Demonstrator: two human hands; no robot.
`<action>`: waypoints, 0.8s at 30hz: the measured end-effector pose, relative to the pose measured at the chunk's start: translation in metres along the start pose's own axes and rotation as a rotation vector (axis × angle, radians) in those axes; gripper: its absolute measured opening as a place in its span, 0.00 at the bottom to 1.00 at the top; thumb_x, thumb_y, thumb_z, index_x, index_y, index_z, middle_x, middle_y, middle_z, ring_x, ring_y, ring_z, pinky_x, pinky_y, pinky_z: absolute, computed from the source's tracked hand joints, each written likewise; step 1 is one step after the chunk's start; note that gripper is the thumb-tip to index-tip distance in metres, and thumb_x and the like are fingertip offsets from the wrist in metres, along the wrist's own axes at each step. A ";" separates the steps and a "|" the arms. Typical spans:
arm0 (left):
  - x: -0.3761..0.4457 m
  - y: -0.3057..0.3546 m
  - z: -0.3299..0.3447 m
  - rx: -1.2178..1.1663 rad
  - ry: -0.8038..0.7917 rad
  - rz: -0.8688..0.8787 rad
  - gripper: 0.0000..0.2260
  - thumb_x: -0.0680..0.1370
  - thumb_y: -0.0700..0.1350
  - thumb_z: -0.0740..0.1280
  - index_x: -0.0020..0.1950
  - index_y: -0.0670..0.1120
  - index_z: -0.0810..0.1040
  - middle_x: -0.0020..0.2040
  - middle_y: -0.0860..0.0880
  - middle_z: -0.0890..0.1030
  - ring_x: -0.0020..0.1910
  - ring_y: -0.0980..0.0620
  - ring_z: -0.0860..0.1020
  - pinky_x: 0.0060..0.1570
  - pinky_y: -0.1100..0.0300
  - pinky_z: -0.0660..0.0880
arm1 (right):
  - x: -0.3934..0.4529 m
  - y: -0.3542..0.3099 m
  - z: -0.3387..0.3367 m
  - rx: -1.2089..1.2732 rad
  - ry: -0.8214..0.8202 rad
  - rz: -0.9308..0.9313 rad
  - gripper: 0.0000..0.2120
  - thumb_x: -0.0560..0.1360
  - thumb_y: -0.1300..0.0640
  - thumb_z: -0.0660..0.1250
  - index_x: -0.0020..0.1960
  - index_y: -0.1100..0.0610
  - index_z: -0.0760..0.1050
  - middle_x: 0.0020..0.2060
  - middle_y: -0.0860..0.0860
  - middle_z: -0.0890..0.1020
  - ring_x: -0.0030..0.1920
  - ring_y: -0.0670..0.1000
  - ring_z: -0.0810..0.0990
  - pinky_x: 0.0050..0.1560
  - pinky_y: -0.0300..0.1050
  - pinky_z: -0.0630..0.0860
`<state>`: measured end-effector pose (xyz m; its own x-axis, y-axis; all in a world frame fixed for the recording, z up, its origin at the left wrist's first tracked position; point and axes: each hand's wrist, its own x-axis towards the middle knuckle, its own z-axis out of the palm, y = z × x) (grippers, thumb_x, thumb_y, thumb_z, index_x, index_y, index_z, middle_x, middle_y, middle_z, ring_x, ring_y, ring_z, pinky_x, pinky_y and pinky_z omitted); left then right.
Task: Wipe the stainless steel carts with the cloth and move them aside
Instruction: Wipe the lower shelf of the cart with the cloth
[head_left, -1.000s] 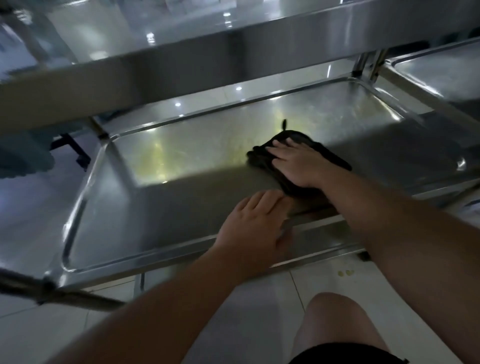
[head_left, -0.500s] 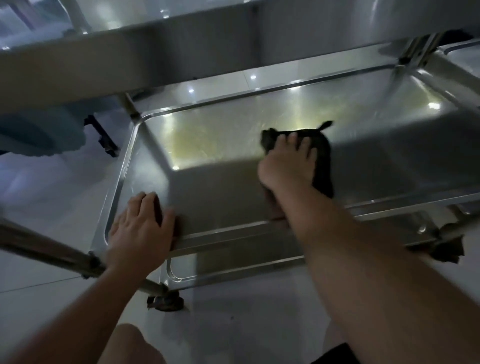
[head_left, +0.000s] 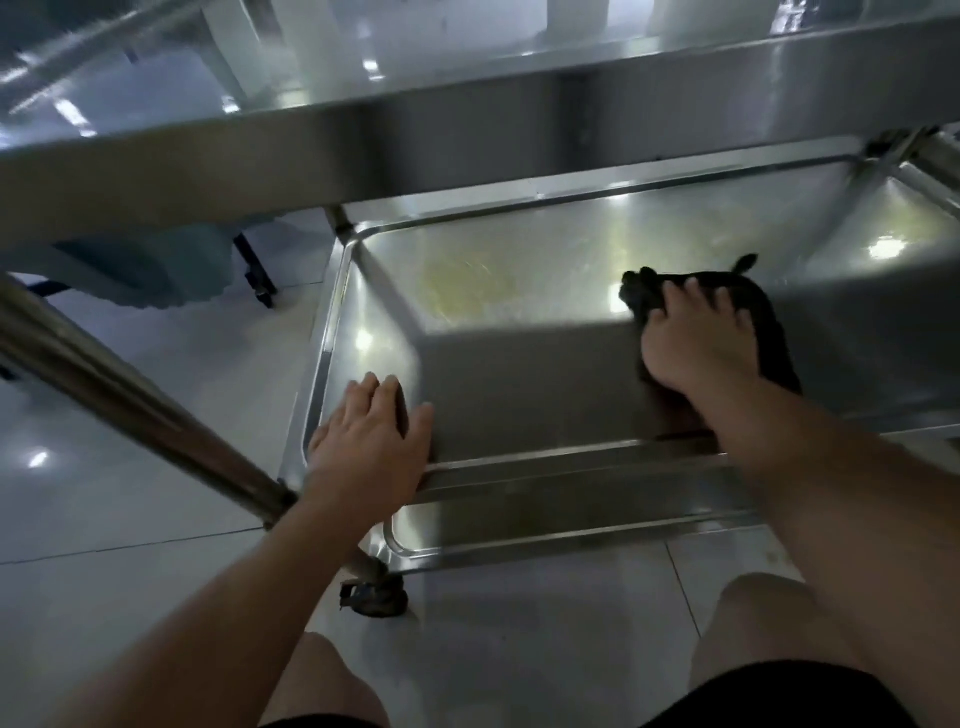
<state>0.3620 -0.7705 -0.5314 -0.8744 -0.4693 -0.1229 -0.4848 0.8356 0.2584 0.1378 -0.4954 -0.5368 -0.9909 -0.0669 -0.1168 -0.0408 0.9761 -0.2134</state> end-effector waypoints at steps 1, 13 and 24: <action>0.001 -0.008 -0.003 0.041 -0.009 0.034 0.34 0.82 0.69 0.41 0.86 0.56 0.53 0.87 0.51 0.52 0.85 0.49 0.51 0.81 0.43 0.50 | -0.001 -0.004 0.001 0.002 -0.003 0.049 0.29 0.85 0.46 0.45 0.85 0.47 0.48 0.85 0.48 0.47 0.84 0.58 0.46 0.82 0.60 0.44; -0.014 -0.024 0.012 0.038 0.168 -0.024 0.35 0.81 0.66 0.33 0.86 0.52 0.38 0.87 0.44 0.41 0.85 0.38 0.43 0.83 0.39 0.45 | -0.091 -0.230 0.058 0.054 -0.121 -0.379 0.30 0.85 0.47 0.49 0.85 0.51 0.49 0.85 0.51 0.48 0.84 0.61 0.43 0.81 0.61 0.40; -0.017 -0.018 0.009 0.007 0.151 -0.070 0.36 0.80 0.57 0.39 0.86 0.43 0.48 0.87 0.41 0.51 0.86 0.40 0.47 0.83 0.42 0.45 | -0.066 -0.204 0.043 0.004 -0.258 -0.968 0.30 0.85 0.40 0.53 0.85 0.43 0.52 0.84 0.43 0.52 0.84 0.49 0.48 0.82 0.50 0.46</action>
<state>0.3852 -0.7754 -0.5425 -0.8262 -0.5634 0.0052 -0.5447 0.8011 0.2480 0.2168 -0.6986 -0.5272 -0.4728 -0.8757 -0.0980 -0.8144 0.4767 -0.3310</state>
